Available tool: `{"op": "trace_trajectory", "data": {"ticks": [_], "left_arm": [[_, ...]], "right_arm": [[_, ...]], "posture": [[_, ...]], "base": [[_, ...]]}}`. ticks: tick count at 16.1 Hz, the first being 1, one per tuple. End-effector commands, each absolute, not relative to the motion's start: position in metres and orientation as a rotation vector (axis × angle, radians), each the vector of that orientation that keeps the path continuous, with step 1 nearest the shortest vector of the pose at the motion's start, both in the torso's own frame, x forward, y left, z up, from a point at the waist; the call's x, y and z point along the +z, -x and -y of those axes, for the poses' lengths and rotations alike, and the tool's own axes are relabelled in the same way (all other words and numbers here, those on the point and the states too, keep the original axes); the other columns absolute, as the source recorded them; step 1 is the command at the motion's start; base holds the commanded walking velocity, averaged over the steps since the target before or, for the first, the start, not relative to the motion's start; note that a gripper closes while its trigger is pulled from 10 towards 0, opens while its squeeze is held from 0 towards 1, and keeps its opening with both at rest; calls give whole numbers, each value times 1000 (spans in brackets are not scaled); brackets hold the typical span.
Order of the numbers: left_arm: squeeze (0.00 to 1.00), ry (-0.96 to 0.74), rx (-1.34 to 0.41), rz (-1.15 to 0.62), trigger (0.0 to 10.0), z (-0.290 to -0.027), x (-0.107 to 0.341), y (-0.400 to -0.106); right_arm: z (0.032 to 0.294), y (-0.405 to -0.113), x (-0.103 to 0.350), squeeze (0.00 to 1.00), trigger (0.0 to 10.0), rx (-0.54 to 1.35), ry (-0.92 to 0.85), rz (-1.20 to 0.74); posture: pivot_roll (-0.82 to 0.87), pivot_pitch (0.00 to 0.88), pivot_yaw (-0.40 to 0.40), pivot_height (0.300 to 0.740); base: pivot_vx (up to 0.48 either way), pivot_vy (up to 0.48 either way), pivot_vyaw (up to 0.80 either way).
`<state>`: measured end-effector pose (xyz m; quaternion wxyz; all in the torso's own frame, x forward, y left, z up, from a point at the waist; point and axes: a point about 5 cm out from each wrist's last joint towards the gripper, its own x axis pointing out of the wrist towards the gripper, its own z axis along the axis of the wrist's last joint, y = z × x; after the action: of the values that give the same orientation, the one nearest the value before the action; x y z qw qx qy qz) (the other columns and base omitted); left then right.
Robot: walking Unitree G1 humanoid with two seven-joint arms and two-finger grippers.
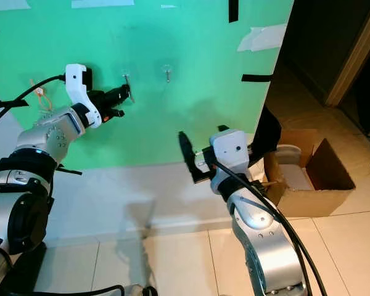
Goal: Hang keys on a hook
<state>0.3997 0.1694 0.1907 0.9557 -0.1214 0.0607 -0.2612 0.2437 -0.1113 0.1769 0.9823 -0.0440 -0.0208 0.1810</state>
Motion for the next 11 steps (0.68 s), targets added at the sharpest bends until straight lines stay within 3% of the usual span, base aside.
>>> {"op": "trace_trajectory", "data": {"ticks": [1, 2, 3, 4, 11], "left_arm": [[0, 231, -505, -161, 10000, -173, 182, -398], [0, 232, -504, -162, 10000, -173, 182, -398], [353, 234, -501, -160, 10000, -174, 181, -398], [1000, 240, -500, -156, 10000, -175, 181, -398], [1000, 269, -547, -120, 10000, -183, 178, -388]], "right_arm": [[108, -244, 184, 0, 10000, 395, 70, 78], [108, -244, 185, 0, 10000, 408, 67, 80], [108, -244, 185, 0, 10000, 413, 70, 80], [108, -245, 184, 0, 10000, 411, 74, 78], [116, -253, 182, 0, 10000, 357, 36, 62]], "posture": [[-148, 0, 110, 740], [-145, 0, 109, 740], [-143, 0, 108, 740], [-142, 0, 108, 740], [-131, 0, 108, 740]], "base": [[0, 0, 0], [0, 0, 0], [0, 0, 0], [0, 0, 0], [0, 0, 0]]}}
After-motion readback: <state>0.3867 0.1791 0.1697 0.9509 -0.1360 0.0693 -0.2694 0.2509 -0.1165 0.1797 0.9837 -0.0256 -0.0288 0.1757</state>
